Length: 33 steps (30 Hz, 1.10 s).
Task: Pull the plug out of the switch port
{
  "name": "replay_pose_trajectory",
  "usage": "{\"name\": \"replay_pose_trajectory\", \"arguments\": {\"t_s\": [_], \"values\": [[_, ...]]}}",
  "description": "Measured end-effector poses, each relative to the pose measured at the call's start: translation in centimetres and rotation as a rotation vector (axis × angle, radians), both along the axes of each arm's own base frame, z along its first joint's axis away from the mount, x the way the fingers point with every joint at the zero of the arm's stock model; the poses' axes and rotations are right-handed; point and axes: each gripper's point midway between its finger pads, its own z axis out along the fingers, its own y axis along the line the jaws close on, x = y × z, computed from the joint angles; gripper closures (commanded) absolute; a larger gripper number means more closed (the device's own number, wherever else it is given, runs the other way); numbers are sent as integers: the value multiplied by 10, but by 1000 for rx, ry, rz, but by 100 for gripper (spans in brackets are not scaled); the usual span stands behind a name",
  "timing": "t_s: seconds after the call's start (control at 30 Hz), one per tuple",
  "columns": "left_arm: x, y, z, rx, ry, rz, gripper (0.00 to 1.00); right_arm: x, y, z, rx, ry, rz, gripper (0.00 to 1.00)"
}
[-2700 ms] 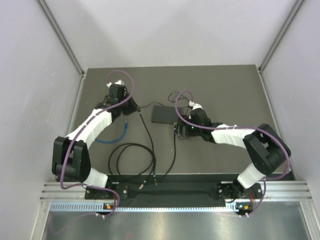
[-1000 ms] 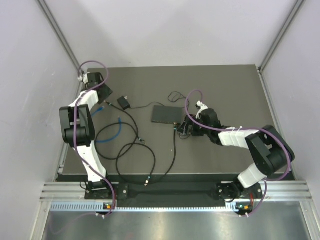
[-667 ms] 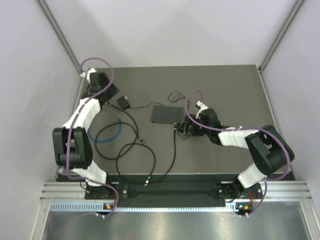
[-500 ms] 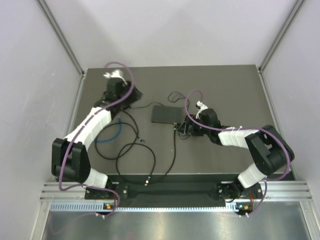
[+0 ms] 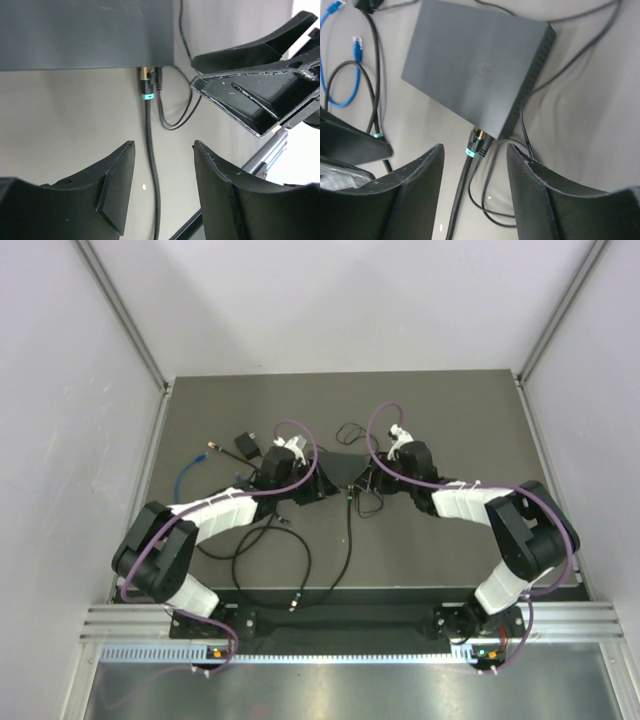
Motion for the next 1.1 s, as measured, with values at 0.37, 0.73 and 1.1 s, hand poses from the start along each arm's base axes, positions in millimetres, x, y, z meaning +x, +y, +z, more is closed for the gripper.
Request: {"name": "replay_pose_trajectory", "arguments": {"t_s": [0.37, 0.73, 1.1], "values": [[3, -21, -35, -86, 104, -14, 57, 9, 5, -7, 16, -21, 3, 52], [1, -24, -44, -108, 148, -18, 57, 35, 3, -24, -6, 18, -50, 47], [9, -29, -62, -177, 209, 10, 54, 56, 0, -32, 39, 58, -74, 53]]}}
